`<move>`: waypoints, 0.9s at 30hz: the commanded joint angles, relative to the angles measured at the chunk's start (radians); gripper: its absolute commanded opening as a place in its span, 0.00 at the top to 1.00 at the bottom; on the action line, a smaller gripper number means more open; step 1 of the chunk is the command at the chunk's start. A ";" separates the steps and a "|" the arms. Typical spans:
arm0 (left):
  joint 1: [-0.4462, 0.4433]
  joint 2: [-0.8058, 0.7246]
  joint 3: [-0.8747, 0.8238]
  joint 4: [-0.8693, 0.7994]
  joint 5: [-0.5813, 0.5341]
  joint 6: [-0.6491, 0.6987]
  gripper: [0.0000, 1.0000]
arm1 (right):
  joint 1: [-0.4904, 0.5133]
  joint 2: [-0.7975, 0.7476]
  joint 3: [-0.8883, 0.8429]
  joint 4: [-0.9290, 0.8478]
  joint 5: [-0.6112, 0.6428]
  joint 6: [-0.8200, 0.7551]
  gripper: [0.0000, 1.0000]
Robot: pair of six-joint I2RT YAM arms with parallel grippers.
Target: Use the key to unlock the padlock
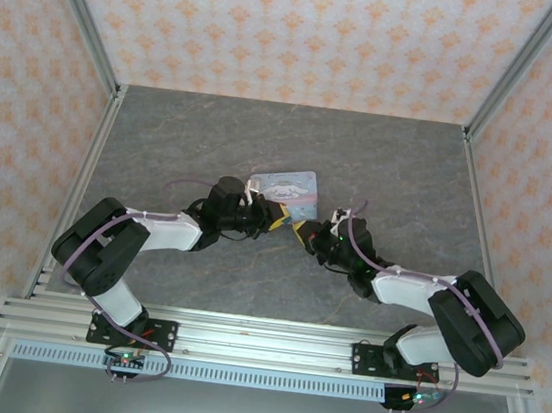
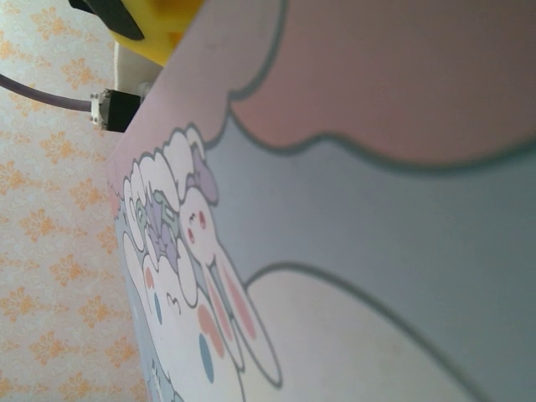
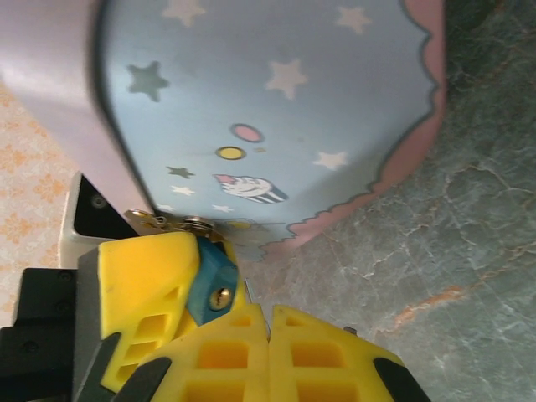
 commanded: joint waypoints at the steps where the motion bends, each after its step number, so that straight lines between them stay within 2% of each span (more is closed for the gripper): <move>1: 0.009 -0.029 0.005 0.014 -0.021 0.013 1.00 | 0.007 -0.003 0.034 0.005 -0.012 -0.015 1.00; 27: -0.009 -0.023 0.016 0.026 -0.036 0.003 1.00 | 0.006 0.032 0.052 0.051 -0.020 0.010 1.00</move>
